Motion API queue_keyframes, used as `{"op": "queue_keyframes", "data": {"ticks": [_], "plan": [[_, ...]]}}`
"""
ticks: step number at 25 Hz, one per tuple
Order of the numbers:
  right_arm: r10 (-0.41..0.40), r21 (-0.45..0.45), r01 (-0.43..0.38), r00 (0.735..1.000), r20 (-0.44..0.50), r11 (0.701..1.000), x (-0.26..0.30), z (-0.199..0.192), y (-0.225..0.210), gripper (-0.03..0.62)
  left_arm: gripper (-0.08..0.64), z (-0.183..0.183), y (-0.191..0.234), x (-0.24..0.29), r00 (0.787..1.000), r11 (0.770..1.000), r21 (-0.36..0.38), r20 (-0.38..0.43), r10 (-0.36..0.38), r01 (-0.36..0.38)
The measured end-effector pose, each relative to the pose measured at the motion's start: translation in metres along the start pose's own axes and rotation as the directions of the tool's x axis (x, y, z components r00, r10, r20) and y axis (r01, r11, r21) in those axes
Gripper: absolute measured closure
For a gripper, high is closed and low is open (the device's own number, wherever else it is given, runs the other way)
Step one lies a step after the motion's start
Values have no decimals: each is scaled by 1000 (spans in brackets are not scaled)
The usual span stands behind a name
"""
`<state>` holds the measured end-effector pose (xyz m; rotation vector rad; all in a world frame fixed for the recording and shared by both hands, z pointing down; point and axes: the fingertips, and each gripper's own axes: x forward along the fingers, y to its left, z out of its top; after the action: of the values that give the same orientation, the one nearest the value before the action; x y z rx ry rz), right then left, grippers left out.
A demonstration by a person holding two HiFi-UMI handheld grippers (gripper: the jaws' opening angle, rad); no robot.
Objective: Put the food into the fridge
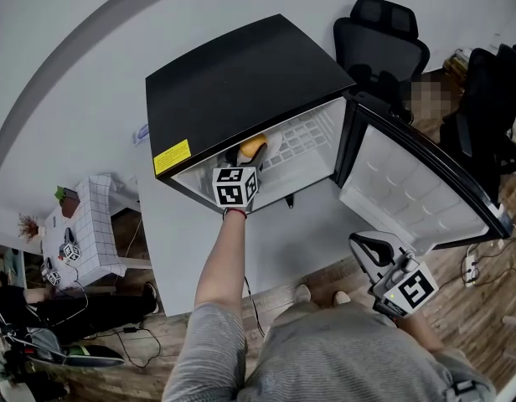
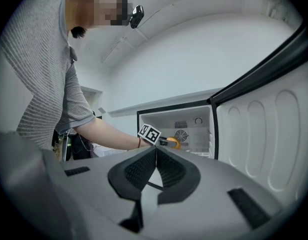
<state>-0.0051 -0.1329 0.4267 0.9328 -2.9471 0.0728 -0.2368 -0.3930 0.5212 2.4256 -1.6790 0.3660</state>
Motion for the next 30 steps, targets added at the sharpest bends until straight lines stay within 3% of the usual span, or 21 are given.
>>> {"op": "queue_keyframes", "data": {"ticks": [10,15,24,30], "plan": [[2,-6,-2,1000,-9,1000,5,-1,3,580,252,-8,7,12,998,1000,1,-51,23,-23],[-1,-8,1,1000,-5,1000,6,1,3,580,252,-9,5,14,996,995,91,-75,45,-38],[-4,-6,4,1000,-4,1000,4,1,2,580,245,-24,8,7,990,990,132,-119,71,-55],[9,-9,-9,1000,2,1000,5,3,5,580,189,-13,6,1,991,982,174,-92,95,-78]]}}
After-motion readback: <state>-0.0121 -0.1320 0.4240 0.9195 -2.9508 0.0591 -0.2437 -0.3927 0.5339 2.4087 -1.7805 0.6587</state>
